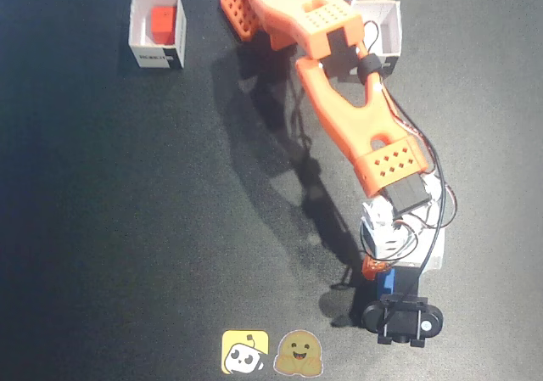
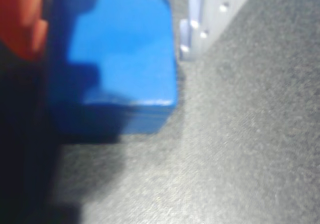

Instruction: Put the red cube in the right box and the blue cube in the left box.

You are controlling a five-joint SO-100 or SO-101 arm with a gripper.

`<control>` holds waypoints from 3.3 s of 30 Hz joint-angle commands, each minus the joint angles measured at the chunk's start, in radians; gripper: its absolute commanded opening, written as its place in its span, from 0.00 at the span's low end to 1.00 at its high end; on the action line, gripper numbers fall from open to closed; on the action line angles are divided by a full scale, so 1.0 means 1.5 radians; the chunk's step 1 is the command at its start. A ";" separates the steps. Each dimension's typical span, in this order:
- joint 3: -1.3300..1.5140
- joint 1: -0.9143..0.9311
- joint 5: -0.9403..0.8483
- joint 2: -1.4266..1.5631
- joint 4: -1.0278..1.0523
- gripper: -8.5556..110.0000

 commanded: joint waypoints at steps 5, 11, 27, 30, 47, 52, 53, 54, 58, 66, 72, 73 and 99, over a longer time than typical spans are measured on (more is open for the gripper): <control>-0.040 0.007 -0.022 0.003 -0.001 0.25; -0.044 0.007 -0.022 -0.005 -0.014 0.24; -0.043 0.015 -0.007 -0.003 -0.001 0.12; -0.031 0.015 -0.010 0.015 0.010 0.12; 0.225 0.017 -0.061 0.217 -0.057 0.14; 0.343 0.008 -0.070 0.296 -0.108 0.14; 0.357 0.006 -0.076 0.309 -0.108 0.14; 0.373 0.003 -0.076 0.323 -0.108 0.14; 0.445 -0.021 -0.071 0.391 -0.108 0.14; 0.556 -0.072 -0.083 0.500 -0.092 0.15; 0.626 -0.115 -0.073 0.554 -0.074 0.15; 0.638 -0.119 -0.073 0.568 -0.070 0.15; 0.667 -0.349 -0.069 0.751 0.171 0.15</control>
